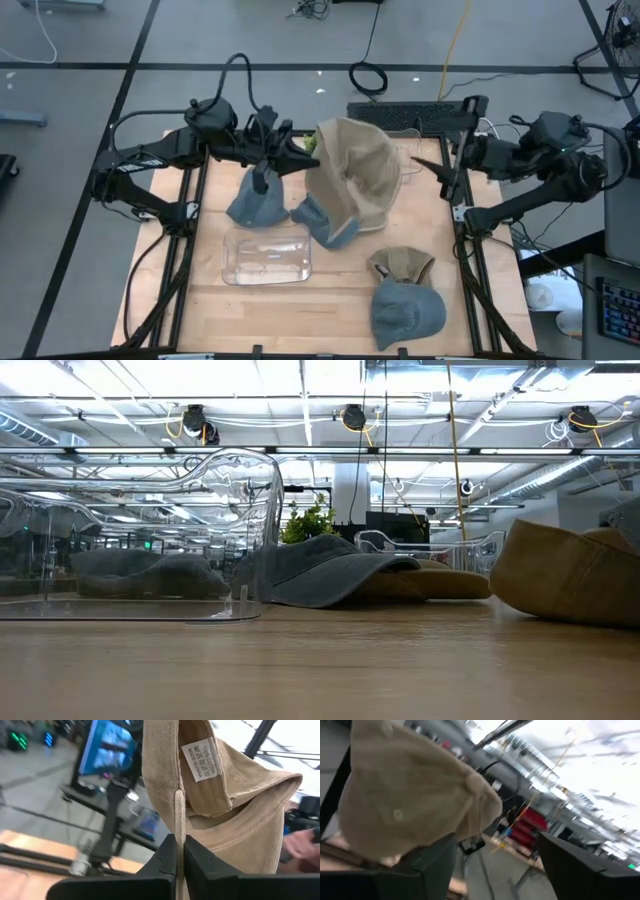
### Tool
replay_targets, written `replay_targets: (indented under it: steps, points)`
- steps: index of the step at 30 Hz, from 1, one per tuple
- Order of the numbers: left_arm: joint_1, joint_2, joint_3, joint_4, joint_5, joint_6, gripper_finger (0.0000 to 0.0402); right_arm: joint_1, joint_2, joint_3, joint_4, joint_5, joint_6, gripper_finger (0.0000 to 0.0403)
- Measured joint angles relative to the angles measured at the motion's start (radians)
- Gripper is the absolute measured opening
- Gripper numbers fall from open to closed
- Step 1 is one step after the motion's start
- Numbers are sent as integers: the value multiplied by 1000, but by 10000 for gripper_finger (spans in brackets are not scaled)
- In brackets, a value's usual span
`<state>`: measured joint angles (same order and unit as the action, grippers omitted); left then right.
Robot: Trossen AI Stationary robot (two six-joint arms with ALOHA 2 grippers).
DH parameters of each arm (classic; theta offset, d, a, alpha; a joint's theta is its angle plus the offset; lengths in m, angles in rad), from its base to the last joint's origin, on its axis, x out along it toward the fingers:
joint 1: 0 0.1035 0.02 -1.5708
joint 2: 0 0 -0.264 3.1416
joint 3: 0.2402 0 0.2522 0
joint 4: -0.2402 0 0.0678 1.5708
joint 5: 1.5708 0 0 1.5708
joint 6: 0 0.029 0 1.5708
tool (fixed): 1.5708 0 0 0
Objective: Pick & Place hat
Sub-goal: Put the top left brown cap into the top transparent bin
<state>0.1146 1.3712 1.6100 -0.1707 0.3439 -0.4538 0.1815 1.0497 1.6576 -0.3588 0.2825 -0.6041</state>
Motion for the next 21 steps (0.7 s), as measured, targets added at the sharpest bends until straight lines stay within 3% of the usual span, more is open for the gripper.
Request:
replay_targets:
  steps: [8,21]
  points:
    - [14,0,0,-98,111,-156,10,47,99,120,-146,-56,22,284]
    - [29,0,0,-164,214,-340,10,102,133,122,-215,-50,-53,278]
